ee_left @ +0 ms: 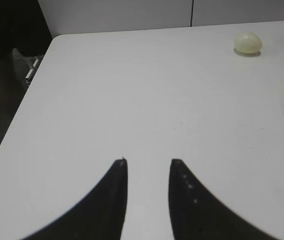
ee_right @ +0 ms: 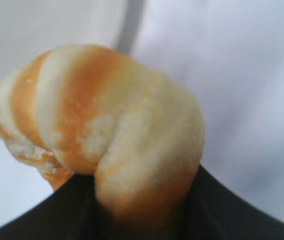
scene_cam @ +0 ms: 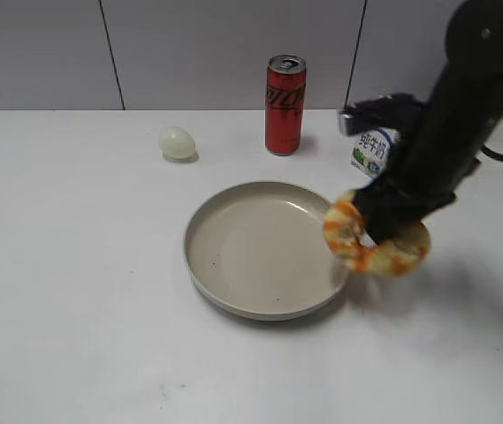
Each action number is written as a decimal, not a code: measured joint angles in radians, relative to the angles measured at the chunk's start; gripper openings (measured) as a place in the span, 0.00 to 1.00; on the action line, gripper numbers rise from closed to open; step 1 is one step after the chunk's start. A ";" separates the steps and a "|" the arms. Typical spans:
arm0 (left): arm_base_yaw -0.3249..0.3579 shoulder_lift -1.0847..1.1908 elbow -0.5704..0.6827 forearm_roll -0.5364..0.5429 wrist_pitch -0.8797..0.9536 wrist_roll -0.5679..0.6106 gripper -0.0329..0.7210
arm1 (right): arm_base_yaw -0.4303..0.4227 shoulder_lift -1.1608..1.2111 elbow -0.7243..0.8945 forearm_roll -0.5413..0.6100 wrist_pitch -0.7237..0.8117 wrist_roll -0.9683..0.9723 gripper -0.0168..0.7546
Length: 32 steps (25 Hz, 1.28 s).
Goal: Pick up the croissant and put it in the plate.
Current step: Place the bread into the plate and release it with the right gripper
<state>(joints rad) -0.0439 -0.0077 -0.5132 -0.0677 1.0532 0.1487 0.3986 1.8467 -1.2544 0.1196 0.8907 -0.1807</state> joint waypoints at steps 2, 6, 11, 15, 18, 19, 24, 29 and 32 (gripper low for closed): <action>0.000 0.000 0.000 0.000 0.000 0.000 0.35 | 0.061 0.025 -0.095 0.007 0.002 0.007 0.36; 0.000 0.000 0.000 0.000 0.000 0.000 0.35 | 0.134 0.126 -0.262 0.016 0.019 0.037 0.38; 0.000 0.000 0.000 0.000 0.000 0.000 0.35 | 0.139 0.260 -0.336 0.036 0.084 0.051 0.39; 0.000 0.000 0.000 0.000 0.000 0.000 0.35 | 0.140 0.316 -0.337 0.076 0.114 0.015 0.56; 0.000 0.000 0.000 0.000 0.000 0.000 0.35 | 0.140 0.321 -0.339 0.089 0.115 0.000 0.80; 0.000 0.000 0.000 0.000 0.000 0.000 0.35 | 0.140 0.321 -0.343 0.089 0.115 -0.002 0.84; 0.000 0.000 0.000 0.000 0.000 0.000 0.35 | 0.140 0.321 -0.401 0.058 0.196 -0.004 0.86; 0.000 0.000 0.000 0.000 0.000 0.000 0.35 | 0.131 0.316 -0.557 -0.033 0.290 -0.003 0.86; 0.000 0.000 0.000 0.000 0.000 0.000 0.35 | 0.093 0.281 -0.596 -0.048 0.293 0.001 0.86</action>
<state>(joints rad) -0.0439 -0.0077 -0.5132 -0.0677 1.0532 0.1487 0.4920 2.1281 -1.8506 0.0717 1.1842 -0.1796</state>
